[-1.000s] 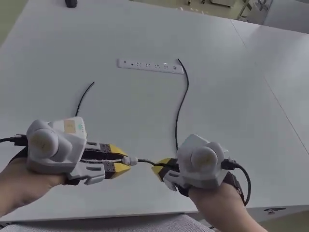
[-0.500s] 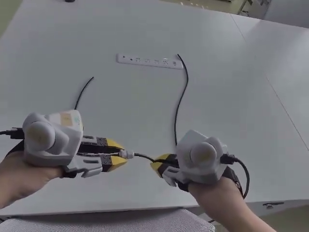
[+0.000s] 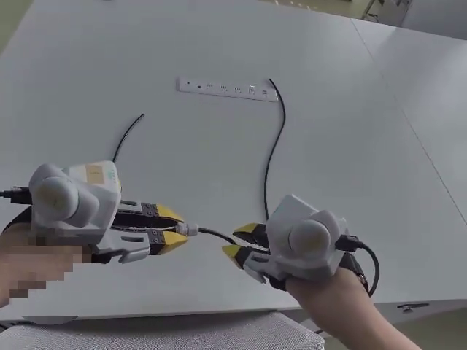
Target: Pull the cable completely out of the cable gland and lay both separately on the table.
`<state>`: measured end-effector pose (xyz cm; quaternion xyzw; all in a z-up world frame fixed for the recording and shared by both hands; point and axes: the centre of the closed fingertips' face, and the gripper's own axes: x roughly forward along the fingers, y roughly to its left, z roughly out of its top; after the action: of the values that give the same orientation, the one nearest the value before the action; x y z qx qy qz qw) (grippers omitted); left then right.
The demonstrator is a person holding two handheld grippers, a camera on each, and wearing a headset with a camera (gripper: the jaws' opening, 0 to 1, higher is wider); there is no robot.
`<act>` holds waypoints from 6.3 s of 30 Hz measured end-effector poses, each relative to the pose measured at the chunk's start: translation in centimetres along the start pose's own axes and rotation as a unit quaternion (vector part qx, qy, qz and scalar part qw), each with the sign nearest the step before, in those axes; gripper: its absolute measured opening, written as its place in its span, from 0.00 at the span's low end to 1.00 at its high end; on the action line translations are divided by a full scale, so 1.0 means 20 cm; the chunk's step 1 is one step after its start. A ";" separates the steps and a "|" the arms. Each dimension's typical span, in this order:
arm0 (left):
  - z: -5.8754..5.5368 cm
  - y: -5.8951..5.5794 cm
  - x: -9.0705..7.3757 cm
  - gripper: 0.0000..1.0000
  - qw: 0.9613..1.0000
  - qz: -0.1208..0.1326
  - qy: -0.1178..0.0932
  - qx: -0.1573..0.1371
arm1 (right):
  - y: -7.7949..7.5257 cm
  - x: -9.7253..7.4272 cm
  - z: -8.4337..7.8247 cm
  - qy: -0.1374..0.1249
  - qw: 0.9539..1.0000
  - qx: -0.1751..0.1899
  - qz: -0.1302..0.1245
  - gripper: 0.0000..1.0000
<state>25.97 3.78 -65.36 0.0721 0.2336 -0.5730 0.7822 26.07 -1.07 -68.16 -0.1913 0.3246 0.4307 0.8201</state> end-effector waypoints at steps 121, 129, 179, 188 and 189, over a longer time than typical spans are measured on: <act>-0.03 -0.03 0.02 0.15 1.000 -0.007 0.009 -0.001 | 0.11 0.11 0.11 0.055 0.988 -0.141 0.009 0.06; -0.03 -0.03 0.04 0.15 1.000 -0.009 0.012 0.001 | 0.11 0.10 0.09 0.060 0.985 -0.161 0.009 0.02; -0.02 -0.04 0.06 0.15 1.000 -0.005 0.005 0.009 | -0.04 0.10 -0.18 0.081 0.994 0.069 -0.007 0.00; -0.03 -0.03 0.06 0.15 1.000 -0.005 0.009 0.007 | -0.03 0.11 -0.18 0.082 0.996 0.040 -0.007 0.00; -0.03 -0.03 0.06 0.15 1.000 -0.005 0.009 0.006 | -0.02 0.11 -0.18 0.083 0.996 0.036 -0.004 0.00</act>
<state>25.56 2.92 -66.39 0.0806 0.2377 -0.5779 0.7765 26.05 -2.22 -72.15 -0.1975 0.4059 0.3985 0.7984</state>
